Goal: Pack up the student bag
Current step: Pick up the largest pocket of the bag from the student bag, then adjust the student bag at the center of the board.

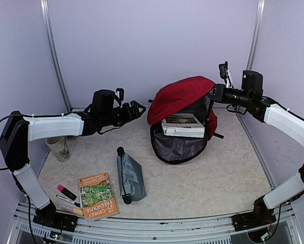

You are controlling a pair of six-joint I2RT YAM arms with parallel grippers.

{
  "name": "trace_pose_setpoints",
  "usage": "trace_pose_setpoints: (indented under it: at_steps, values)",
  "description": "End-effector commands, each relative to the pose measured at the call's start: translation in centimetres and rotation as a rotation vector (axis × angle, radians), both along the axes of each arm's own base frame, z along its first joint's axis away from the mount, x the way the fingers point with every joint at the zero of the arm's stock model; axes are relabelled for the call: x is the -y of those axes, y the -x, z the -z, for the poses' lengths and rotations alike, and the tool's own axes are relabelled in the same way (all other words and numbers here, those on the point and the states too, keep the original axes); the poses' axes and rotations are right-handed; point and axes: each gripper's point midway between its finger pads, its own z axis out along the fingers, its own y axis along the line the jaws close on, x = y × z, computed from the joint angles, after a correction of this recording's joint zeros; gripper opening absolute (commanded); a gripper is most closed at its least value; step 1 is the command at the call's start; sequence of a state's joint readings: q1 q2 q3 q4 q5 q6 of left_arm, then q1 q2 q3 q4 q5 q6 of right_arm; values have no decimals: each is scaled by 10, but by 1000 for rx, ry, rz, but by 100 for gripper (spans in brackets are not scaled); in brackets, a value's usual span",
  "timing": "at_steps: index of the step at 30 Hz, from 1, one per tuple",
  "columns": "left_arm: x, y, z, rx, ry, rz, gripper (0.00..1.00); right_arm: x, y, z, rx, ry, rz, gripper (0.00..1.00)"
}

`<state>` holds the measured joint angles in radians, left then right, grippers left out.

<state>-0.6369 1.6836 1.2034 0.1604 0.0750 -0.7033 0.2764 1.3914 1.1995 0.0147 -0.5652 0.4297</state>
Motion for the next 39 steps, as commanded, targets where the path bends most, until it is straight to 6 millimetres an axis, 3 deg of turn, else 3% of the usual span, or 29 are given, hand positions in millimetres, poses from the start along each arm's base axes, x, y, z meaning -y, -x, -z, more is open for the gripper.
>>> trace_pose_setpoints:
  at_steps: [1,3,6,8,15,17,19,21,23,27,33,36,39]
  values:
    - [76,43,49,-50,34,224,92,2,-1,-39,96,-81,-1,0]
    - [89,47,73,-109,56,248,94,3,-1,-37,94,-81,4,0]
    - [72,39,109,-226,145,170,91,3,2,-41,104,-83,0,0]
    - [71,38,113,-228,207,151,88,2,4,-41,107,-85,-9,0]
    - [112,56,141,-259,153,208,87,1,6,-38,112,-76,-20,0]
    - [120,61,148,-280,161,234,83,1,5,-37,111,-75,-22,0]
    - [122,63,150,-282,158,242,65,0,5,-37,109,-72,-25,0]
    - [125,68,134,-252,196,279,26,1,5,-38,118,-55,-23,0]
    - [126,75,107,-190,230,325,0,3,5,-41,139,-26,-13,0]
    - [127,88,26,2,224,388,0,6,9,-53,184,2,-7,0]
    - [120,121,-95,275,150,438,0,15,17,-95,273,6,-31,0]
    - [114,132,-128,325,167,463,0,18,19,-105,304,16,-16,0]
    - [108,133,-130,337,158,451,0,15,18,-85,260,-3,-38,0]
